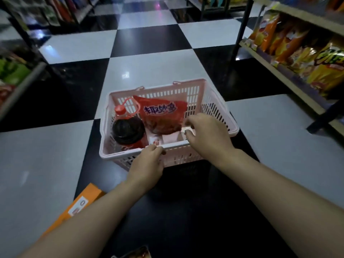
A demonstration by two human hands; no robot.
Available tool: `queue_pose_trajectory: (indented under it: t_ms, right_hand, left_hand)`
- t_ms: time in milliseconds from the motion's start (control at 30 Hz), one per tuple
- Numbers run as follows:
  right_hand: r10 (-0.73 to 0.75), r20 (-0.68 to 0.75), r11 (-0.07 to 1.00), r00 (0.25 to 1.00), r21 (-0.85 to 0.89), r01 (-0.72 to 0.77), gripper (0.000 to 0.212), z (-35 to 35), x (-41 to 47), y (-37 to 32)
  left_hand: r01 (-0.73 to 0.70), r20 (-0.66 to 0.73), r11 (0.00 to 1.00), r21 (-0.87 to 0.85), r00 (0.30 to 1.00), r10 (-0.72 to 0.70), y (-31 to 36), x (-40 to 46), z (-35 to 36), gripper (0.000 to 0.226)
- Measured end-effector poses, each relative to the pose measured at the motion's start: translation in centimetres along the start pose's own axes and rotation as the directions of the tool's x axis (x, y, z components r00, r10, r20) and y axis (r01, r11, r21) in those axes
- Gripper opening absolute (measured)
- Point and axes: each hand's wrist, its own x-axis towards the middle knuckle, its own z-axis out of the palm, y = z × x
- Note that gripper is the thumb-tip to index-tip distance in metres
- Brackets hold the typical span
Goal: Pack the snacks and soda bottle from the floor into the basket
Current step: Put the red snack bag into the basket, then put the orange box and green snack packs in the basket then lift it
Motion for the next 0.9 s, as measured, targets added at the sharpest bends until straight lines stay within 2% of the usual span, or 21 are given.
queue_pose_trajectory:
  t_ms: [133,200,300,567,767,867,900]
  right_hand:
    - [-0.077,0.015,0.989,0.997,0.132,0.074,0.01,2.2,-3.8,-2.5]
    - [-0.129,0.132,0.981,0.983,0.161,0.107,0.013,4.2,-6.3,-3.9]
    - [-0.154,0.372,0.983,0.915,0.152,0.104,0.018,7.8,-8.9,-5.3]
    - [-0.231,0.536,0.973,0.812,0.137,0.186,0.027,15.0,-10.9,-8.5]
    - [-0.334,0.786,0.926,0.519,0.172,0.335,0.068,20.4,-16.7,-10.6]
    - [-0.282,0.878,0.912,0.387,0.121,0.392,0.102,23.2,-20.1,-11.5]
    - [-0.254,0.893,0.912,0.371,0.094,0.398,0.111,24.1,-21.1,-11.8]
  left_hand:
    - [0.034,-0.015,0.999,-0.003,0.999,-0.034,-2.4,-1.4,-1.1,0.031]
    - [0.047,-0.002,0.999,0.005,0.999,-0.047,-3.6,-2.5,-1.7,0.034]
    - [0.094,0.024,0.995,0.036,0.995,-0.095,-5.5,-4.2,-2.6,0.032]
    - [0.179,0.0,0.983,0.035,0.984,-0.179,-9.9,-8.6,-3.1,0.03]
    - [0.224,0.023,0.975,0.01,0.974,-0.224,-12.6,-12.6,-1.7,0.031]
    - [0.242,0.021,0.97,0.014,0.97,-0.242,-14.0,-14.3,-1.2,0.027]
    - [0.248,0.017,0.969,0.016,0.969,-0.248,-14.5,-14.8,-1.1,0.025]
